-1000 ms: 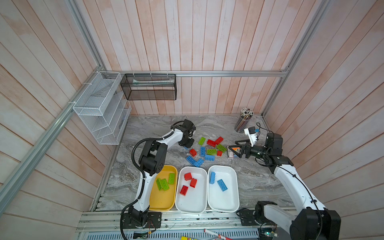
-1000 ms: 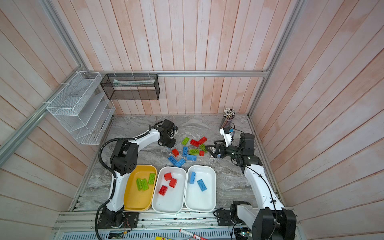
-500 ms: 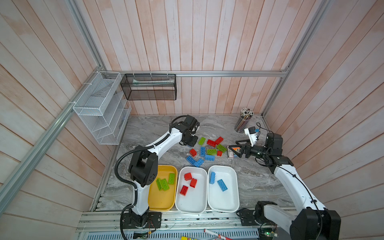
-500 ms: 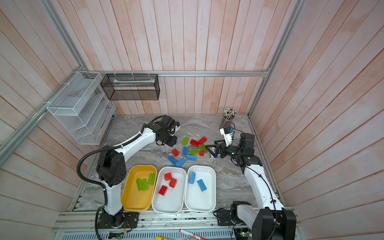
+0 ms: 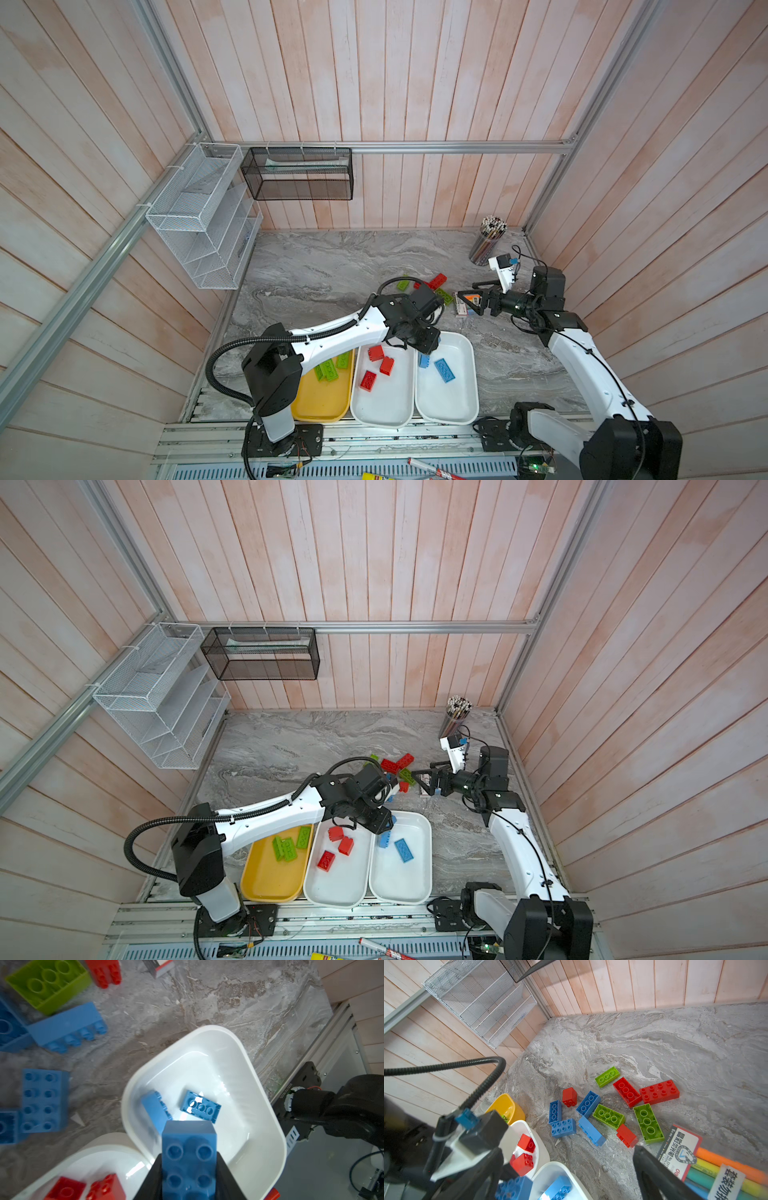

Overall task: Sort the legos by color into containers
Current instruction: 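Carry the blue brick into the third white tub and release, then move the left gripper back to the pile and grasp a blue brick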

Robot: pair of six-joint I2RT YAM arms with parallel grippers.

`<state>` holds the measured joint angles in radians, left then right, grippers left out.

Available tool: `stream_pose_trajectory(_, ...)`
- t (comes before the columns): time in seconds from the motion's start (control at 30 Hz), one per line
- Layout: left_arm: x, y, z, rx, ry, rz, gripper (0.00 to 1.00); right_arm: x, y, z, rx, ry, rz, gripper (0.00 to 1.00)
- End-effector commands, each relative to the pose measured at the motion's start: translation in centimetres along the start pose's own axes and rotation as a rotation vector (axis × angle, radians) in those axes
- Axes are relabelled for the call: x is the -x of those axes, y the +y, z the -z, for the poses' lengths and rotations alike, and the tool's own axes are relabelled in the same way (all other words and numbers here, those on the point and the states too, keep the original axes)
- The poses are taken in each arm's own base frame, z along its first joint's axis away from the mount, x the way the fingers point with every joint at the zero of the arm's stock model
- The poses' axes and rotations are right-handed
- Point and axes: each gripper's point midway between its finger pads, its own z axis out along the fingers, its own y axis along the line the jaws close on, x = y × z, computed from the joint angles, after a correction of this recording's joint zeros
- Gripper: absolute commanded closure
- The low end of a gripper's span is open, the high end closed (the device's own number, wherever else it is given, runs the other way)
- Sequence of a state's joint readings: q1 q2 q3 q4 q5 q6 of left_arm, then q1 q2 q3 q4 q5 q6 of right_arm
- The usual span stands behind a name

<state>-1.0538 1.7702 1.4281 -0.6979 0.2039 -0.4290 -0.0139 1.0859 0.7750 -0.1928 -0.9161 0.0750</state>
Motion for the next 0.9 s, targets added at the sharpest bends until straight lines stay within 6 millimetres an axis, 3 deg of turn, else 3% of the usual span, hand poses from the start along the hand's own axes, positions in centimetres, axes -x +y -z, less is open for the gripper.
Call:
stream_pose_trajectory(0.0,1.2,-1.6,-2.0,-0.01,-0.053,0.062,0.73,0.6,0.5,0.5,-0.017,-0.004,0.023,0.02)
stream_pose_trajectory(0.13,-0.1,-0.6,-5.5,0.021,-0.018,0.091,0.72,0.1,0.3,0.7,-0.031,0.014,0.017,0.02)
stream_pose_trajectory(0.3,0.5,-0.2,-6.2,0.053,-0.034,0.087,0.53,-0.2,-0.1,1.0,-0.057,0.016,0.008,0.02)
stream_pose_trajectory(0.43,0.7,-1.7,-4.6,0.001,-0.021,0.053,0.44,-0.2,-0.1,1.0,-0.057,0.016,0.008,0.02)
stream_pose_trajectory(0.57,1.5,-2.1,-0.5,0.008,-0.031,0.02,0.39,0.1,0.1,1.0,-0.046,0.009,0.014,0.02)
stream_pose_trajectory(0.7,2.4,1.0,3.9,0.078,-0.072,0.074,0.39,0.4,0.2,0.9,-0.028,0.002,0.011,0.02)
stream_pose_trajectory(0.77,2.5,3.8,5.5,0.136,-0.088,0.127,0.38,0.6,0.4,0.8,-0.011,-0.002,0.01,0.02)
stream_pose_trajectory(0.87,1.9,9.8,7.2,0.215,-0.098,0.291,0.37,0.9,0.6,0.7,0.005,-0.007,0.011,0.02)
